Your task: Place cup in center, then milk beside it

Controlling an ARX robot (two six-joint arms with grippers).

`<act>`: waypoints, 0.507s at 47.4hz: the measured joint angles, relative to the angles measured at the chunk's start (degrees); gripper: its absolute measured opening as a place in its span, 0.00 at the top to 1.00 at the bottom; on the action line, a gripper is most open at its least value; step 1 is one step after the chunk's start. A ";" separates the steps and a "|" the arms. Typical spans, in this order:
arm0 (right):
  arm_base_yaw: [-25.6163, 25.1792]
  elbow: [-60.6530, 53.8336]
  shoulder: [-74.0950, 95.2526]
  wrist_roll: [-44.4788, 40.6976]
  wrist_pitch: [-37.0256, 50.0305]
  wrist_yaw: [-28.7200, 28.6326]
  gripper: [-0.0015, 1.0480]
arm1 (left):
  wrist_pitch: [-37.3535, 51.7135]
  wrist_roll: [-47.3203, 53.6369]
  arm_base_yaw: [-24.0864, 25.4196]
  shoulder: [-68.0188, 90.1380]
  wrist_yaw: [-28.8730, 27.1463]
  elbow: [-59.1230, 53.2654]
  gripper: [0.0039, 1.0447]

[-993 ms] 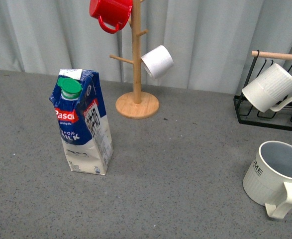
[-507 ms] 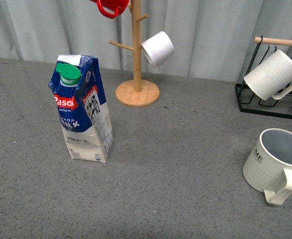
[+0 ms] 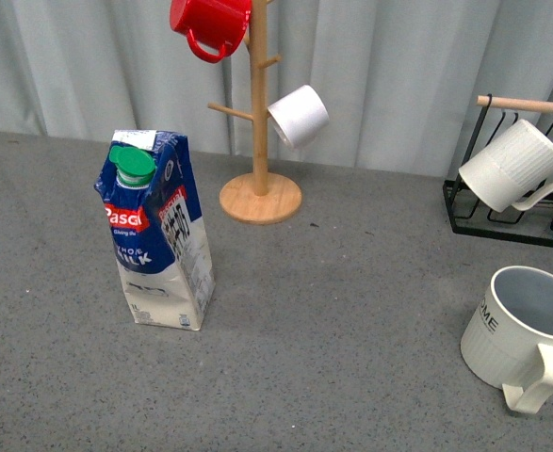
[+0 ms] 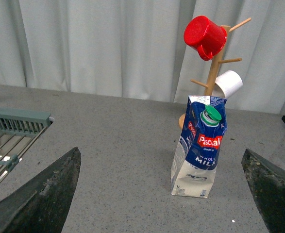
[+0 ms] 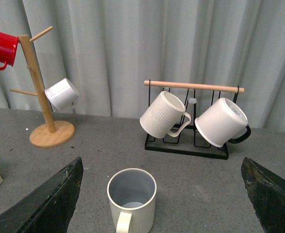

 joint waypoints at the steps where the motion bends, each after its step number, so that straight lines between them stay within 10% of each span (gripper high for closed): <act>1: 0.00 0.00 0.00 0.00 0.00 0.00 0.09 | 0.00 0.00 0.00 0.00 0.00 0.00 0.06; 24: 0.00 0.00 0.00 0.00 0.00 0.00 0.09 | 0.00 0.00 0.00 0.00 0.00 0.00 0.06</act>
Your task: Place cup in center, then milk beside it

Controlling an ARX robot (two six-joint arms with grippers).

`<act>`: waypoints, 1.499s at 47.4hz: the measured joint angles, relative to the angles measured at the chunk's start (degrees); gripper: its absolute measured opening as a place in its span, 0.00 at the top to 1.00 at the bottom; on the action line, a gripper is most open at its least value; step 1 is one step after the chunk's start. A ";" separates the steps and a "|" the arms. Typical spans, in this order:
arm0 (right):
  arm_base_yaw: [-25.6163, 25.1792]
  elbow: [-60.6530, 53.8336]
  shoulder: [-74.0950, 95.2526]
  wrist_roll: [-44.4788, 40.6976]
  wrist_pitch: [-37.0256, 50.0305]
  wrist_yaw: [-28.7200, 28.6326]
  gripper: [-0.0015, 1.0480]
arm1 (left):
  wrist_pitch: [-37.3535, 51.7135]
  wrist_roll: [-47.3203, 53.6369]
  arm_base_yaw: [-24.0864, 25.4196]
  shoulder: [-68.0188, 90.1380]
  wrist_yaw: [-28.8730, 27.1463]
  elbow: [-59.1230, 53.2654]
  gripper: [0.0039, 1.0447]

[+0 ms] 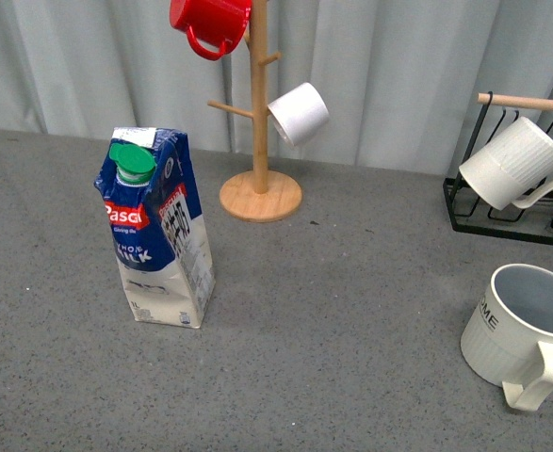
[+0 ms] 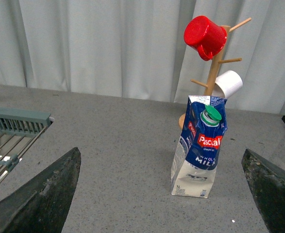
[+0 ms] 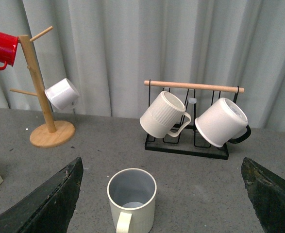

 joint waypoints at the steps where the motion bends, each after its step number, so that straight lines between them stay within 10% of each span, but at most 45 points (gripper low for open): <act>1: 0.00 0.00 0.00 0.00 0.00 0.00 0.09 | 0.00 0.00 0.00 0.00 0.00 0.00 0.06; 20: 0.00 0.00 0.00 0.00 0.00 0.00 0.09 | 0.00 0.00 0.00 0.00 0.00 0.00 0.06; 25: 3.21 -0.02 4.50 -7.76 5.99 10.95 0.09 | 0.00 0.00 0.00 0.00 -0.02 0.00 0.06; 39: 2.80 11.87 52.39 -8.07 28.79 6.36 0.09 | 0.00 0.00 0.00 0.00 0.00 0.00 0.06; 71: -2.95 38.45 98.75 -0.63 11.13 4.66 0.09 | 0.00 0.00 0.00 -0.02 0.00 0.00 0.06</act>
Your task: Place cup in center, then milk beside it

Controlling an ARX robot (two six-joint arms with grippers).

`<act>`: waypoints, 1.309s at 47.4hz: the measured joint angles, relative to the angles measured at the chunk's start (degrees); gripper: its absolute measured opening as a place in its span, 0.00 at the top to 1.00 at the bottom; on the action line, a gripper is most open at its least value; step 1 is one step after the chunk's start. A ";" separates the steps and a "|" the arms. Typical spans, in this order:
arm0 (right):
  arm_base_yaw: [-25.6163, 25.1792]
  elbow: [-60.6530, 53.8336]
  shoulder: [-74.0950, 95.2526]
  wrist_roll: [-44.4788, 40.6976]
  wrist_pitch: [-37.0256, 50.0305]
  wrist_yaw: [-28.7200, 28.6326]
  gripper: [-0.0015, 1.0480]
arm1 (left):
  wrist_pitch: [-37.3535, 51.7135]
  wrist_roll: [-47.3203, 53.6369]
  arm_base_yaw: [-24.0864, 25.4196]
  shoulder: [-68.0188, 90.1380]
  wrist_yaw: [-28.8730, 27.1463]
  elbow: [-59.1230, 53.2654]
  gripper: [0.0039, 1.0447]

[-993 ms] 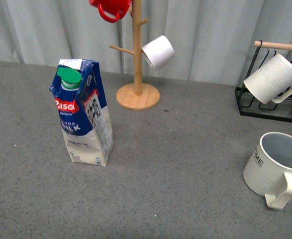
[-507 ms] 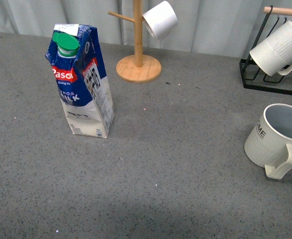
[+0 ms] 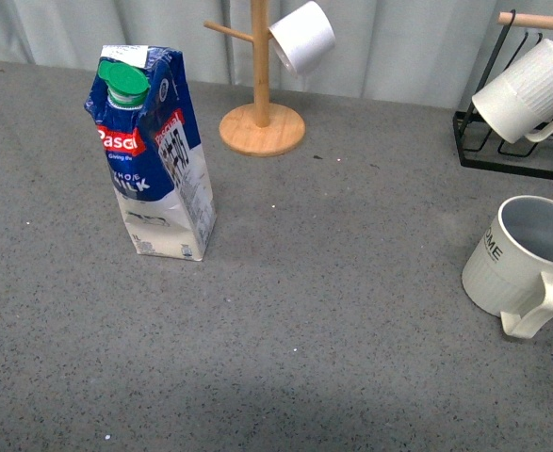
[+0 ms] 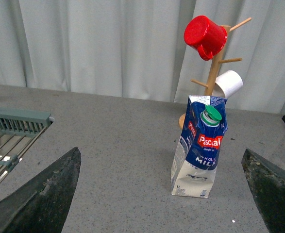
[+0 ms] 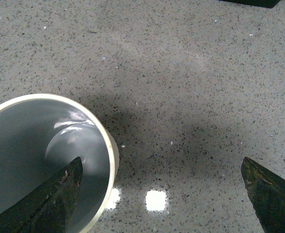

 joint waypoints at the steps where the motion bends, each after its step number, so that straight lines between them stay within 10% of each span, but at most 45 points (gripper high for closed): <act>1: 0.00 0.55 0.59 0.09 -0.20 -0.09 0.09 | 0.00 0.00 0.00 0.00 0.00 0.00 0.06; 8: 0.15 2.95 3.17 1.40 -1.27 0.13 0.15 | 0.00 0.00 0.00 0.00 0.00 0.00 0.06; 38: 2.43 10.32 8.52 9.51 -11.72 -1.22 0.98 | 0.00 0.00 0.00 0.00 0.00 0.00 0.06; 62: 6.78 15.69 6.19 11.63 -19.47 -5.29 0.98 | 0.00 0.00 0.00 0.00 0.00 0.00 0.06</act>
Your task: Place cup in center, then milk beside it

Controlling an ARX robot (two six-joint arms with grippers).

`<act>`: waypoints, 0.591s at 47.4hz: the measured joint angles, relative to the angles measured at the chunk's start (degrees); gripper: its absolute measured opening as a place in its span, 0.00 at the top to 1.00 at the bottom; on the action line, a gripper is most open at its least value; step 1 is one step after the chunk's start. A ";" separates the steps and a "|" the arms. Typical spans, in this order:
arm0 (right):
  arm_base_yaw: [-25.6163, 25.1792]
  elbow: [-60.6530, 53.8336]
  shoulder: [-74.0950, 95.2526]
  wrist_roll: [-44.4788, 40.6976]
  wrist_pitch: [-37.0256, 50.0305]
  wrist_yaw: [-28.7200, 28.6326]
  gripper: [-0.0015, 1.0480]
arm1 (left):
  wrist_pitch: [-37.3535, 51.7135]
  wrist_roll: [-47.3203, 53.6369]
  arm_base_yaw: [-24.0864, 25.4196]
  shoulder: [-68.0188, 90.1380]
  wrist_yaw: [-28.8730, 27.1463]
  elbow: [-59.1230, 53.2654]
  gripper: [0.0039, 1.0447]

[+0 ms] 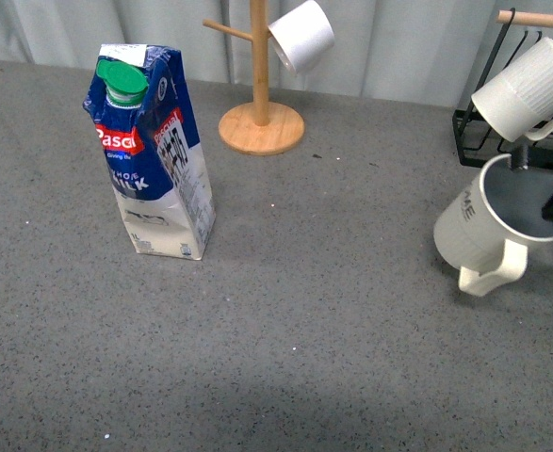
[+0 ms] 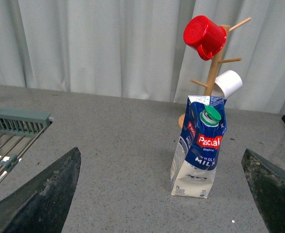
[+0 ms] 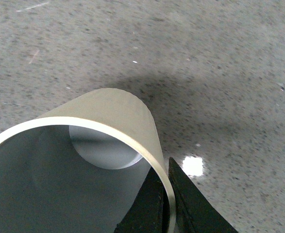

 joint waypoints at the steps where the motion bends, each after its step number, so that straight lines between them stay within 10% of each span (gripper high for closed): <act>1: 0.66 0.68 0.24 0.09 -0.22 0.09 0.98 | 0.00 0.00 0.00 0.00 0.00 0.00 0.06; 28: 11.39 13.16 10.64 4.42 -8.04 0.00 0.98 | 0.00 0.00 0.00 0.00 0.00 0.00 0.06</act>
